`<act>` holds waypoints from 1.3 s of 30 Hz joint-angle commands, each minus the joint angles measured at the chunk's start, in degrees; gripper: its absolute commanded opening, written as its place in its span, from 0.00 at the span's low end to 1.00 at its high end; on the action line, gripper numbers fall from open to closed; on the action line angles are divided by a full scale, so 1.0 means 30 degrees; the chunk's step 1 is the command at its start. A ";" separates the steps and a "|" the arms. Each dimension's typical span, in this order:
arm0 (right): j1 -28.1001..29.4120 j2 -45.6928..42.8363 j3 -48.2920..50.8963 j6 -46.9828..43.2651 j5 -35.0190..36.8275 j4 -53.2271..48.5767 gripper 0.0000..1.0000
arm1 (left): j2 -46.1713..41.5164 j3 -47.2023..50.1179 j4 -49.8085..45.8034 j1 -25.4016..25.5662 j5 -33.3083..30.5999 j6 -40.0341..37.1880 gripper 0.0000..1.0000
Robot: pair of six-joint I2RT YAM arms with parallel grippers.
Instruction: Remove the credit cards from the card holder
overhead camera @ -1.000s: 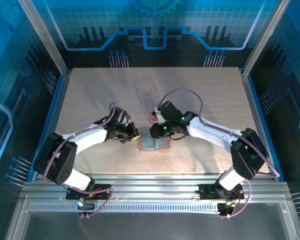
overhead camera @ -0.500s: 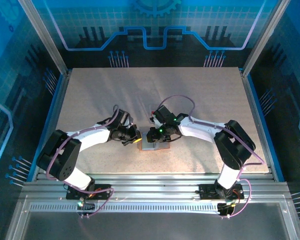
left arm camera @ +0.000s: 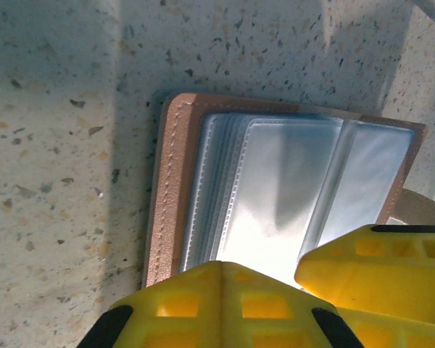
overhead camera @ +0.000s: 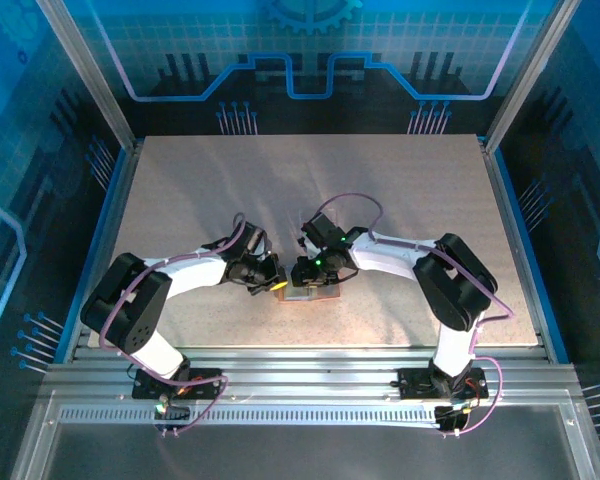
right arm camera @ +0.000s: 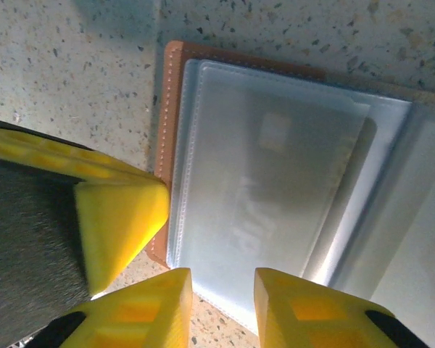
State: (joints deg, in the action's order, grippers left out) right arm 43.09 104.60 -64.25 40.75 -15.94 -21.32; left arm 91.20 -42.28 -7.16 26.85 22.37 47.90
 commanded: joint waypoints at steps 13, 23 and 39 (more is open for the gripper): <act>0.0108 0.1002 -0.1156 0.0054 -0.0146 -0.0228 0.29 | -0.0015 -0.0501 -0.0866 0.0158 -0.0161 -0.0381 0.05; 0.0077 0.0972 -0.1348 -0.0254 0.1276 -0.1713 0.31 | -0.0306 -0.0720 -0.1349 0.0161 -0.0455 -0.0600 0.05; 0.0080 0.0447 -0.0747 -0.0079 0.1918 -0.1741 0.32 | -0.0354 -0.0772 -0.1423 0.0143 -0.0367 -0.0615 0.05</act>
State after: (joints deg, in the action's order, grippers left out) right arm 43.09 106.69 -67.13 40.51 -11.35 -25.15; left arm 91.13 -43.38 -10.22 26.85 21.69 47.42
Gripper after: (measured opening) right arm 0.320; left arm 0.051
